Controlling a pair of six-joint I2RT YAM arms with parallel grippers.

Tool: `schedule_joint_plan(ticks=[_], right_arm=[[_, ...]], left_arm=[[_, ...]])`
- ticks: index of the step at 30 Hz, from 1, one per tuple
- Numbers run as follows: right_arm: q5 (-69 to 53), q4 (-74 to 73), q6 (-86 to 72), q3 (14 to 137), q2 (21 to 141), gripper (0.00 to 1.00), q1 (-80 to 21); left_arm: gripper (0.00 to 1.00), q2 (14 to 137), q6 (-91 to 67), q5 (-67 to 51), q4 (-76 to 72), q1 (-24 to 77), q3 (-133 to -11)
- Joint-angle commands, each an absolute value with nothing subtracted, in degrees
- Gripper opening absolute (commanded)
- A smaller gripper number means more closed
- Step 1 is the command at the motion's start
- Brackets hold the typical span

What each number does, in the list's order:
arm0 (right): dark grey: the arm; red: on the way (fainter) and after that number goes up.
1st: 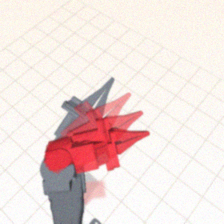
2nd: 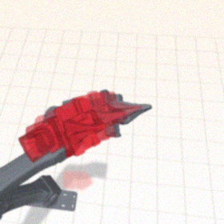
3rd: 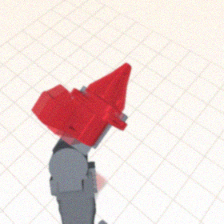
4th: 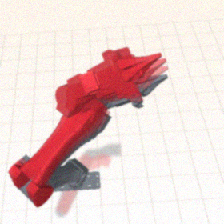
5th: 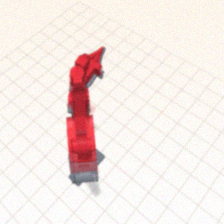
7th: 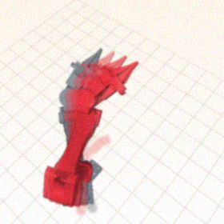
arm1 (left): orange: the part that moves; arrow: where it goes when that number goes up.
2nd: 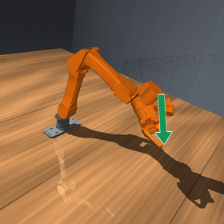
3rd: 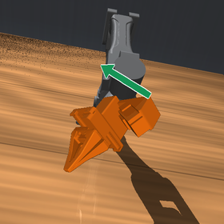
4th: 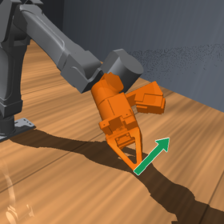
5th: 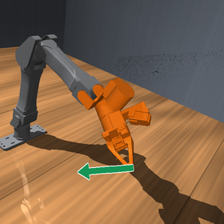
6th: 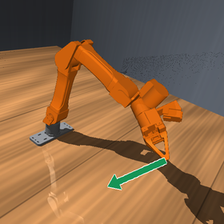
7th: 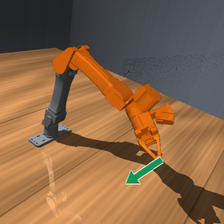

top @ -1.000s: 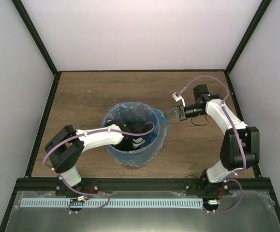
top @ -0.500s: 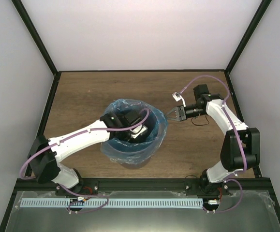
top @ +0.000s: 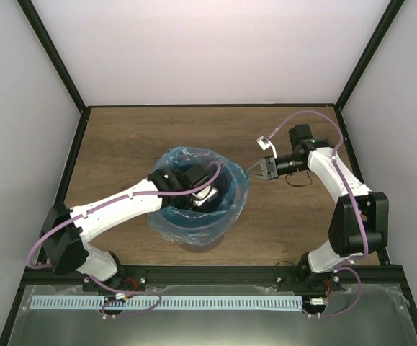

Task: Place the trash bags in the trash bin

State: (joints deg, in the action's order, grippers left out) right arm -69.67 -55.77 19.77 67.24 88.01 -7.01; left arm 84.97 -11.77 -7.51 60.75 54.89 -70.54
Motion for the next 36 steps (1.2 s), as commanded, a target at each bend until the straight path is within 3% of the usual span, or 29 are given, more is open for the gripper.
schedule_joint_plan(ticks=[1, 6, 18, 20, 24, 27, 36], right_arm=[[-71.61, -58.23, 21.42, 71.37, 85.65, 0.08, -7.36], [-71.32, -58.58, 21.49, 72.16, 84.20, 0.14, -7.25], [-70.41, -63.39, 24.13, 76.74, 80.95, 0.50, -2.87], [-70.08, -63.85, 24.48, 78.04, 80.48, 0.55, -1.59], [-68.56, -63.48, 24.24, 80.03, 78.74, 0.61, -0.70], [-68.47, -62.06, 23.70, 80.16, 76.82, 0.65, -0.70], [-67.54, -60.16, 22.72, 79.56, 75.76, 0.67, -0.70]], left_arm=[[0.18, 84.00, -12.41, -6.86, 58.80, 55.08, -67.31], [0.18, 82.69, -13.22, -9.10, 53.05, 55.02, -61.88], [0.25, 82.20, -12.48, -5.69, 55.59, 54.63, -66.63], [0.30, 81.30, -12.47, -5.33, 56.42, 54.55, -67.91], [0.53, 78.55, -12.32, -2.93, 57.05, 54.31, -70.96], [0.63, 76.56, -11.84, -3.10, 55.31, 53.99, -72.36], [0.66, 76.71, -14.12, -2.15, 51.27, 53.44, -71.01]])
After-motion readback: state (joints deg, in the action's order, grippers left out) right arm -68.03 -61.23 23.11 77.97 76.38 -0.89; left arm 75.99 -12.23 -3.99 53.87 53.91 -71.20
